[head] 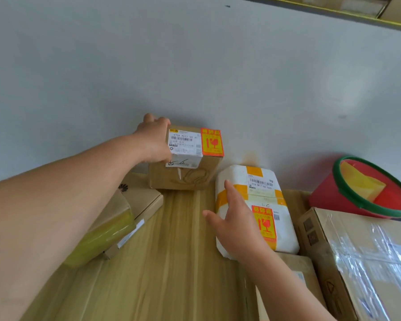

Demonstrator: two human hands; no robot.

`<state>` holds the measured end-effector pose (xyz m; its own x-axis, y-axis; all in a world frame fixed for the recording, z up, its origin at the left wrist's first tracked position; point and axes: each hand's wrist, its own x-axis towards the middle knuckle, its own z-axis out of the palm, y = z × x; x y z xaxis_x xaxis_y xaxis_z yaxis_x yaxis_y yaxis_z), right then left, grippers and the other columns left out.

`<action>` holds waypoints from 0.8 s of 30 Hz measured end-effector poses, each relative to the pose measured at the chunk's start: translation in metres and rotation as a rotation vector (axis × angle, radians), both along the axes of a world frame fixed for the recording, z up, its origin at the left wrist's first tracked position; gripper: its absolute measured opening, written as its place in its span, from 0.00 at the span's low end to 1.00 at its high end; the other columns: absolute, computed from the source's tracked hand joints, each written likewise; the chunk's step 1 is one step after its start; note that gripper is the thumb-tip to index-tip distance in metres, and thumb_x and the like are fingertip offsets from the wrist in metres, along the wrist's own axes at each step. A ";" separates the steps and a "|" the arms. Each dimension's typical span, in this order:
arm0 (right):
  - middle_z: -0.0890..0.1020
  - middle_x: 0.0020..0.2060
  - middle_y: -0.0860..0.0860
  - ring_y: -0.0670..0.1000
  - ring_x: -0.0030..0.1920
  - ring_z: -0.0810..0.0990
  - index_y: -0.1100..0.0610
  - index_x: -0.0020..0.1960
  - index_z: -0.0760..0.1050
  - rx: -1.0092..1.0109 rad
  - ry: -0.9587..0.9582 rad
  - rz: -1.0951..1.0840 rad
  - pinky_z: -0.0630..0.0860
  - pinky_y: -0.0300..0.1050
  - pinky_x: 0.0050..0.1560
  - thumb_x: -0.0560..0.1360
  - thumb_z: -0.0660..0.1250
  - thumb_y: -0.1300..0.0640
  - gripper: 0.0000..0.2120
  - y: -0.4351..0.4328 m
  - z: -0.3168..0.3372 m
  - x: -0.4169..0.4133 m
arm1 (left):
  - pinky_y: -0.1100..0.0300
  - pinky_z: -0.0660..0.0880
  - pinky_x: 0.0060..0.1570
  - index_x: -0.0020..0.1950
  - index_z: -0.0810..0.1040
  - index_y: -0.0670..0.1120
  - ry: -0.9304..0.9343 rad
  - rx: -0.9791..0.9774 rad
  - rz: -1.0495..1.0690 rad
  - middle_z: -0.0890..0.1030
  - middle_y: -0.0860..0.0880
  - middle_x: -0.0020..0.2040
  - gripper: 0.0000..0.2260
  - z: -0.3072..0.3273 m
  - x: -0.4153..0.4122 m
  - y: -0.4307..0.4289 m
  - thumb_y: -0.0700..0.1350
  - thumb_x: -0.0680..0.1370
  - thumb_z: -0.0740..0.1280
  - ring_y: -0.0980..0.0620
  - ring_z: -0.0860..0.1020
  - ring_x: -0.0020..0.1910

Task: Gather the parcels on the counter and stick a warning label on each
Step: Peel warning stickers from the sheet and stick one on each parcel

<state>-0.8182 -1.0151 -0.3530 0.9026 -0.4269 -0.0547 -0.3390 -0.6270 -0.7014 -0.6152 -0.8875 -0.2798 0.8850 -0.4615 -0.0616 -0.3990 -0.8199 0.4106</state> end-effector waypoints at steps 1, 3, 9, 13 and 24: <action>0.58 0.75 0.44 0.46 0.74 0.56 0.46 0.77 0.47 0.003 0.002 -0.001 0.58 0.40 0.67 0.74 0.68 0.46 0.40 0.001 -0.001 0.003 | 0.58 0.71 0.54 0.73 0.59 0.47 0.008 -0.002 -0.010 0.60 0.45 0.65 0.42 -0.002 0.001 -0.001 0.40 0.64 0.76 0.46 0.69 0.59; 0.58 0.75 0.44 0.46 0.74 0.58 0.46 0.77 0.47 -0.004 0.004 0.000 0.59 0.39 0.66 0.74 0.68 0.46 0.40 0.003 -0.003 0.008 | 0.60 0.70 0.51 0.74 0.58 0.47 0.021 -0.007 -0.042 0.59 0.46 0.66 0.42 -0.007 0.004 -0.006 0.40 0.64 0.76 0.47 0.70 0.58; 0.59 0.75 0.46 0.47 0.72 0.61 0.49 0.77 0.47 -0.071 0.013 -0.010 0.61 0.40 0.66 0.74 0.68 0.47 0.40 0.005 -0.007 0.025 | 0.61 0.69 0.54 0.77 0.52 0.48 0.116 -0.036 -0.077 0.53 0.47 0.73 0.41 -0.030 0.007 -0.021 0.40 0.70 0.72 0.47 0.68 0.63; 0.60 0.75 0.48 0.48 0.72 0.62 0.51 0.77 0.50 -0.110 0.057 0.013 0.63 0.44 0.70 0.74 0.68 0.49 0.39 0.005 -0.007 0.031 | 0.56 0.62 0.69 0.78 0.46 0.52 0.098 0.050 -0.100 0.40 0.50 0.78 0.36 -0.048 0.002 -0.017 0.36 0.76 0.61 0.46 0.53 0.76; 0.61 0.74 0.51 0.54 0.72 0.62 0.55 0.74 0.60 -0.294 0.017 0.166 0.63 0.48 0.70 0.75 0.66 0.48 0.31 0.052 0.009 0.040 | 0.48 0.63 0.67 0.74 0.59 0.47 -0.077 0.089 0.013 0.59 0.44 0.74 0.31 0.007 -0.030 0.068 0.54 0.75 0.66 0.44 0.60 0.72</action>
